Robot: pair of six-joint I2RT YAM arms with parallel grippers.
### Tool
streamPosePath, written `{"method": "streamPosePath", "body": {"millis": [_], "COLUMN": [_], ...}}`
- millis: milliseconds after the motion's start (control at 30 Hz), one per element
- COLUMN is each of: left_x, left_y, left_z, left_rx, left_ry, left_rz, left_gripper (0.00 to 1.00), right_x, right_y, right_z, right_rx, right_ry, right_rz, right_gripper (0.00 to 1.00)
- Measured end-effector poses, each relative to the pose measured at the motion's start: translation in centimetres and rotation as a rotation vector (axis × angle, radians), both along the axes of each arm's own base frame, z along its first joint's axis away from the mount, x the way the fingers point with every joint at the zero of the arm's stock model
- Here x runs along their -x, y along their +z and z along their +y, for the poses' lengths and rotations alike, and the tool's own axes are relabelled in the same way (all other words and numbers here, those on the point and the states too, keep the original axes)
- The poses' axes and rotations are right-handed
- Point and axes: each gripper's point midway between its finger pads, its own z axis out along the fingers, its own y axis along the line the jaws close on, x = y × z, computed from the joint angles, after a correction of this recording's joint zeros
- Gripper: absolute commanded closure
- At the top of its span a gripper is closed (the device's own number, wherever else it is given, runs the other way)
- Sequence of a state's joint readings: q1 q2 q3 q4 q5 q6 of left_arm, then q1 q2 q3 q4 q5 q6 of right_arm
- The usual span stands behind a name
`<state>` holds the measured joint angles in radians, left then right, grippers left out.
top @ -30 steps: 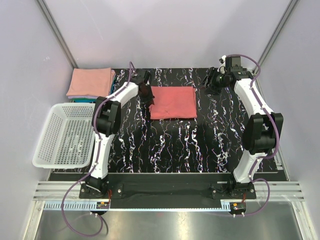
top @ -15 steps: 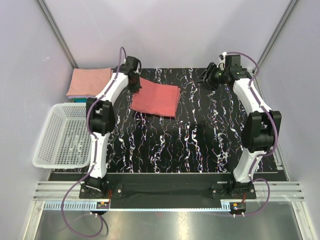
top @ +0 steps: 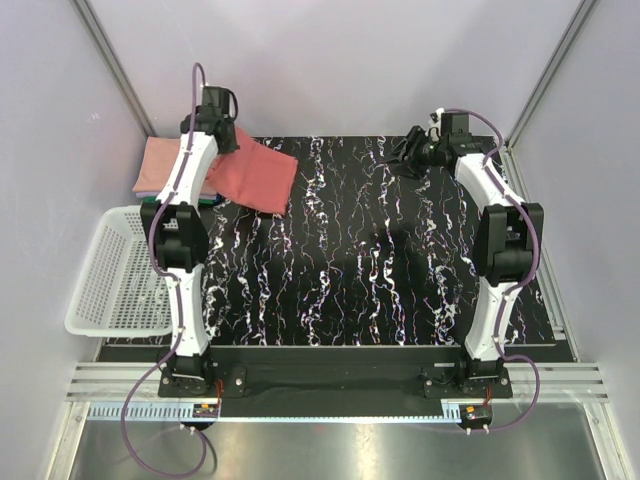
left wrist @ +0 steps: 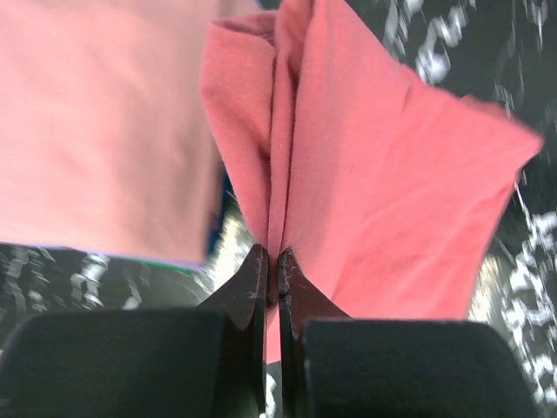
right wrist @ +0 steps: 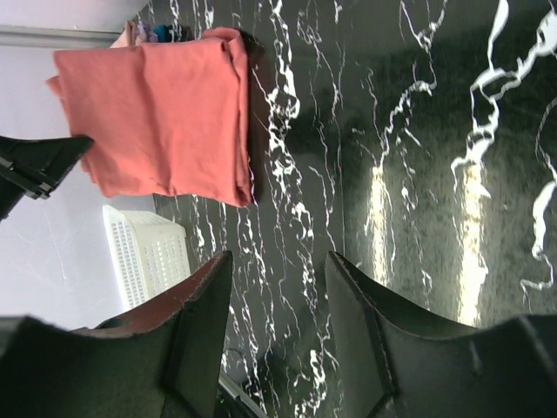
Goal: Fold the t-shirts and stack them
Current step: Neatly place the folded tshirt to the corner
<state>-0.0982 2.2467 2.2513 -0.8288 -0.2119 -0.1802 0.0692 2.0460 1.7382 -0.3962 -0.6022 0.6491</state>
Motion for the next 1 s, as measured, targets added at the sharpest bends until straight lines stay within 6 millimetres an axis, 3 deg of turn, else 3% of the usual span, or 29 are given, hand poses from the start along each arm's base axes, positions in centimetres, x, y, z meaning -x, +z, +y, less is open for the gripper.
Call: {"method": "streamPosePath", "body": {"millis": [367,533,733,900,1000], "left_x": [-2.7,-2.7,-2.1,-1.8,-1.8], "left_y": [6.2,6.4,6.5,6.5,6.6], "left_z": [5.6,8.1,12.7,15.0,15.2], "left_rx": [-0.069,-0.086,-0.103,-0.088,-0.088], "left_ry": [0.079,0.106,0.165,0.184,0.182], "left_rz": [-0.188,-0.192,-0.185,-0.19,-0.192], "left_gripper": [1.0,1.0,1.0,1.0,1.0], "right_x": [-2.9,-3.9,-4.9,-5.5,-5.6], "right_y": [-0.4,0.0,0.9,-0.4,-1.7], "right_z": [0.5,0.5,0.6,0.7,0.9], "right_rx": [-0.017,-0.019,-0.025,-0.036,-0.044], "right_ry": [0.013,0.013,0.01,0.002,0.003], "right_rz": [-0.025,-0.044,-0.068,-0.04,-0.011], "right_gripper": [0.45,0.45,0.46,0.45,0.45]}}
